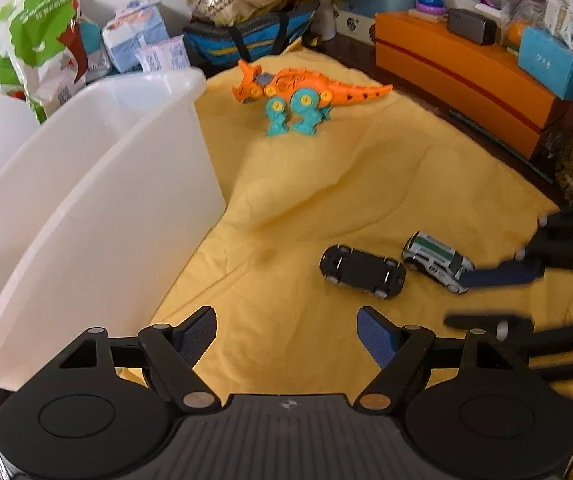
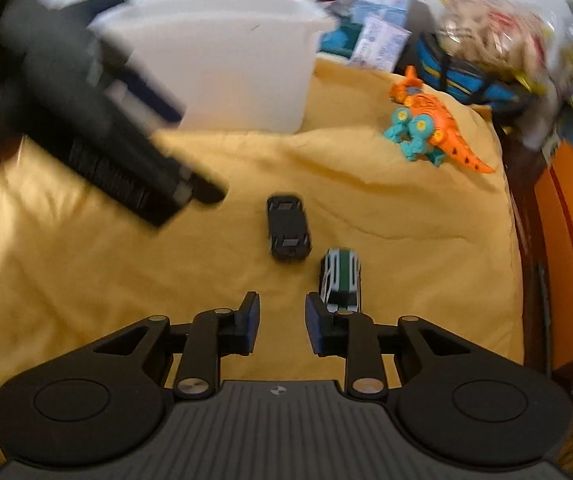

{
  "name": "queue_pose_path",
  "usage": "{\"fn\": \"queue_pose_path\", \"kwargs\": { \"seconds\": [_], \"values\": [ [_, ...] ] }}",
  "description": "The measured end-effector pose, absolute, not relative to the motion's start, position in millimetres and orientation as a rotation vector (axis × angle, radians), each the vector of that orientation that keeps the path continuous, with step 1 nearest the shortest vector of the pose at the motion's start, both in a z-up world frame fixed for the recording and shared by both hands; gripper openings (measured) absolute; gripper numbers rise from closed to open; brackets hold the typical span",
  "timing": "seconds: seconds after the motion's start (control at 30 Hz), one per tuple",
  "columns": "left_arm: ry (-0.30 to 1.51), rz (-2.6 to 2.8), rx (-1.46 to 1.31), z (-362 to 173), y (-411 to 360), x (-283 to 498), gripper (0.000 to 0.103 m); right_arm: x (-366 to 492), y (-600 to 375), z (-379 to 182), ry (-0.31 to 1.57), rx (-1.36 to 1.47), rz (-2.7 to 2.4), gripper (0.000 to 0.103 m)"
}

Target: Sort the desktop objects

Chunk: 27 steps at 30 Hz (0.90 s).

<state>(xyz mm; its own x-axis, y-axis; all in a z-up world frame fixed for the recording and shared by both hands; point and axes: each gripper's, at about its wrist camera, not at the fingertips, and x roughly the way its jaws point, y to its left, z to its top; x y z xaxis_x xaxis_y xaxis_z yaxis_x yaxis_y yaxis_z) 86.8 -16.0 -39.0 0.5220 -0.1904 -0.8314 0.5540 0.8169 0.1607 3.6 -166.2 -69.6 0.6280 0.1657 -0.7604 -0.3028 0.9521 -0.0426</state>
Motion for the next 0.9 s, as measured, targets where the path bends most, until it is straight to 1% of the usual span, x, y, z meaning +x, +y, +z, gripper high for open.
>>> {"fn": "queue_pose_path", "kwargs": {
  "seconds": [0.2,0.37,0.4,0.5,0.57,0.63,0.8,0.9],
  "values": [
    [0.954,-0.446,0.423,-47,-10,87,0.081,54,-176,-69,0.870,0.033,0.266,0.028],
    [0.960,-0.435,0.412,-47,-3,85,0.081,88,-173,-90,0.939,0.036,0.215,0.028],
    [0.961,-0.432,0.405,-47,-1,86,0.081,89,-173,-91,0.939,0.044,0.218,0.028],
    [0.966,-0.419,0.400,-48,3,87,0.081,87,-163,-87,0.936,-0.012,0.242,0.020],
    [0.966,-0.410,0.403,-49,4,88,0.081,80,-153,-85,0.935,-0.064,0.276,0.019],
    [0.970,-0.406,0.430,-52,4,87,0.080,71,-143,-84,0.925,-0.114,0.302,0.014],
    [0.975,-0.418,0.486,-59,4,77,0.080,50,-130,-77,0.880,-0.189,0.353,0.014],
    [0.987,-0.421,0.478,-60,11,72,0.080,41,-131,-76,0.884,-0.165,0.387,0.014]
  ]
}}
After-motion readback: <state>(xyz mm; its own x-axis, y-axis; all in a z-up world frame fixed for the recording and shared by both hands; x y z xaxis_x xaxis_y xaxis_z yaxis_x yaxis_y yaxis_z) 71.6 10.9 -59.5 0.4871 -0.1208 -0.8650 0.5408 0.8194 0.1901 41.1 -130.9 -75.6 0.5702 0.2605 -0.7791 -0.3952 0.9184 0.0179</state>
